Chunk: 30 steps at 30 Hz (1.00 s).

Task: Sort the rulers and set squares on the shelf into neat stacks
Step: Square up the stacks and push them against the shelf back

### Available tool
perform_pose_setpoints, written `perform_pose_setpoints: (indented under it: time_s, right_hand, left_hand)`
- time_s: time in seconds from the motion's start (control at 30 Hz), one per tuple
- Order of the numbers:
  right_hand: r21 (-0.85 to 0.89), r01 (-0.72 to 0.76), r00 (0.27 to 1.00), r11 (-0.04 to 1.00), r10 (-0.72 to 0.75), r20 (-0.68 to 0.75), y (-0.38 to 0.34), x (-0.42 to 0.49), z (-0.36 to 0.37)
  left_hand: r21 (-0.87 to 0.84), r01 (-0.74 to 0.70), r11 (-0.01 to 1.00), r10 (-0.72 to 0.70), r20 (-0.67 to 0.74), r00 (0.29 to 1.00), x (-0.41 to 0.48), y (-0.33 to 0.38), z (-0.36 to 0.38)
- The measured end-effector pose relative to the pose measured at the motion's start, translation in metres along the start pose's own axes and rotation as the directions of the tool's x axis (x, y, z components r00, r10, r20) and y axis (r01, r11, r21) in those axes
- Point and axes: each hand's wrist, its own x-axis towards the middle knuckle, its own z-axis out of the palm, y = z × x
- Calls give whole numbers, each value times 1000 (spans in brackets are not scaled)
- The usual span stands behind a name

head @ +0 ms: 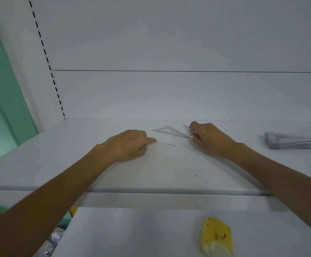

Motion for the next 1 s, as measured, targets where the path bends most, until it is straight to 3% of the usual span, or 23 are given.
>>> perform_pose_setpoints:
  time_s: [0.17, 0.3, 0.37, 0.5, 0.6, 0.7, 0.83, 1.0]
  right_hand:
    - [11, 38, 998, 999, -37, -42, -7, -14, 5]
    - [-2, 72, 996, 997, -72, -46, -13, -21, 5]
    - [1, 60, 998, 998, -60, -31, -16, -22, 5]
    - [-12, 61, 998, 998, -60, 29, -19, -23, 7]
    - [31, 91, 996, 995, -92, 13, -17, -27, 6]
    - [28, 139, 989, 990, -137, -56, -16, -36, 5]
    - [24, 106, 981, 994, -101, -166, -10, -52, -1]
    - [27, -10, 980, 1000, 15, -196, 16, -77, -19]
  left_hand:
    - [-246, 99, 964, -98, 15, 995, -28, 18, 9]
    - [-335, 100, 937, -90, 45, 995, -49, 48, 9]
    - [-310, 52, 949, -50, 14, 999, -60, 62, 9]
    - [-35, -90, 995, 86, -101, 991, -76, 80, 12]
    - [74, -117, 990, 128, -172, 977, -84, 88, 10]
    - [-4, -153, 988, 144, -313, 939, -89, 95, 7]
    - [-189, -102, 977, 18, -399, 917, -74, 98, -2]
    - [-61, 20, 998, -40, -334, 942, -36, 101, -9]
